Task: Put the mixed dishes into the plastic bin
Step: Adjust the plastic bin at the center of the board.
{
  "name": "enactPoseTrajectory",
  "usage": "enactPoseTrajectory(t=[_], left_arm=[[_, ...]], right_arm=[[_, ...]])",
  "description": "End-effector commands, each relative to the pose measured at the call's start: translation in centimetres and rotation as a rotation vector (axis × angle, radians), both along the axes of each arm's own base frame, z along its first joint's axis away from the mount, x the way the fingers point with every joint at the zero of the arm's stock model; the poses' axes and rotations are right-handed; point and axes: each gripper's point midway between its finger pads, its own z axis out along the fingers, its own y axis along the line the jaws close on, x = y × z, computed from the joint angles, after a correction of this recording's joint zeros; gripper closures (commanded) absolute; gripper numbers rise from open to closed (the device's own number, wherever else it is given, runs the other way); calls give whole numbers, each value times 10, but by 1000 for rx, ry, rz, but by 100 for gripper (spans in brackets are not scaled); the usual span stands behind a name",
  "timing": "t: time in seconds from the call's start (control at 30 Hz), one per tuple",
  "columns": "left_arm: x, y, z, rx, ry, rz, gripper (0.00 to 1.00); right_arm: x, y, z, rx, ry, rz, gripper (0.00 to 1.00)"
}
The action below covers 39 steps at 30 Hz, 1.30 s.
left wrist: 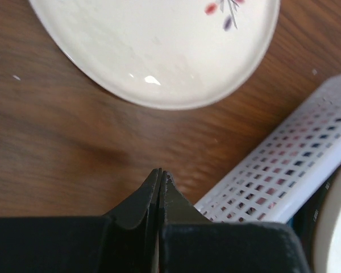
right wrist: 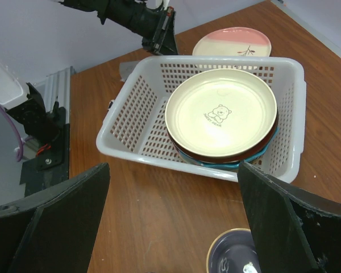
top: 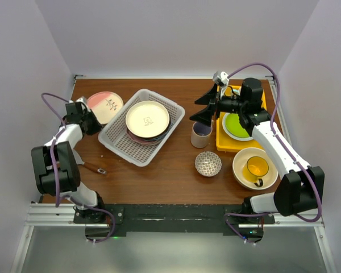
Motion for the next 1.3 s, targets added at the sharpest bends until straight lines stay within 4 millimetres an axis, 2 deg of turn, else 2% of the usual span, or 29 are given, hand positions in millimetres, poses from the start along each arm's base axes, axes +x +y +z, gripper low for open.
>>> enactPoseTrajectory(t=[0.0, 0.23, 0.6, 0.7, 0.83, 0.97, 1.0, 1.07, 1.2, 1.27], left_arm=[[-21, -42, 8, -116, -19, -100, 98], [-34, -79, 7, -189, -11, -189, 98], [-42, -118, 5, -198, 10, -264, 98], [-37, -110, 12, -160, -14, -231, 96], [-28, -103, 32, -125, -72, -201, 92], [-15, -78, 49, -110, -129, -108, 77], [-11, -65, 54, -117, -151, -72, 71], [-7, -51, 57, -136, -167, -20, 65], [3, -15, 65, -124, -205, 90, 44], [7, -4, 65, -106, -206, 119, 35]], right_arm=[[-8, 2, 13, 20, -49, 31, 2], [-6, 2, 12, 19, -48, 23, 2], [-4, 2, 10, 17, -42, 20, 2], [-4, 2, 9, 17, -39, 18, 2], [-4, 2, 9, 16, -42, 17, 2], [-4, 2, 9, 16, -42, 20, 2], [-4, 2, 9, 15, -43, 19, 2], [-4, 2, 10, 15, -43, 20, 2], [-4, 3, 8, 13, -42, 21, 2], [-3, 2, 8, 12, -41, 18, 2]])
